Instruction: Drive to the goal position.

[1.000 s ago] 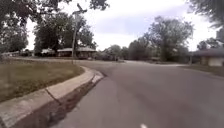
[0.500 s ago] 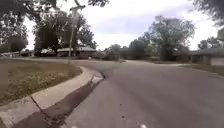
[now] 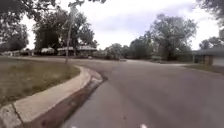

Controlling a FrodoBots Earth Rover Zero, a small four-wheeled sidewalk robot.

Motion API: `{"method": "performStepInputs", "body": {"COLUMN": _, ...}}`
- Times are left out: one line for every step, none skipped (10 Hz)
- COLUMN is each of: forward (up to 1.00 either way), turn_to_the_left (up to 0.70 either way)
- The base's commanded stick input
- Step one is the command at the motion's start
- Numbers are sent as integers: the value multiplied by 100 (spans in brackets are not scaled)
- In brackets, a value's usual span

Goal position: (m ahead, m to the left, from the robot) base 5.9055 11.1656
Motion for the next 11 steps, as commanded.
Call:
{"method": "performStepInputs", "body": {"forward": 70, "turn_to_the_left": 0}}
{"method": "performStepInputs", "body": {"forward": 70, "turn_to_the_left": 0}}
{"method": "performStepInputs", "body": {"forward": 70, "turn_to_the_left": 0}}
{"method": "performStepInputs", "body": {"forward": 70, "turn_to_the_left": 0}}
{"method": "performStepInputs", "body": {"forward": 70, "turn_to_the_left": 0}}
{"method": "performStepInputs", "body": {"forward": 70, "turn_to_the_left": 0}}
{"method": "performStepInputs", "body": {"forward": 70, "turn_to_the_left": -35}}
{"method": "performStepInputs", "body": {"forward": 70, "turn_to_the_left": -35}}
{"method": "performStepInputs", "body": {"forward": 70, "turn_to_the_left": -35}}
{"method": "performStepInputs", "body": {"forward": 70, "turn_to_the_left": -3}}
{"method": "performStepInputs", "body": {"forward": 70, "turn_to_the_left": 0}}
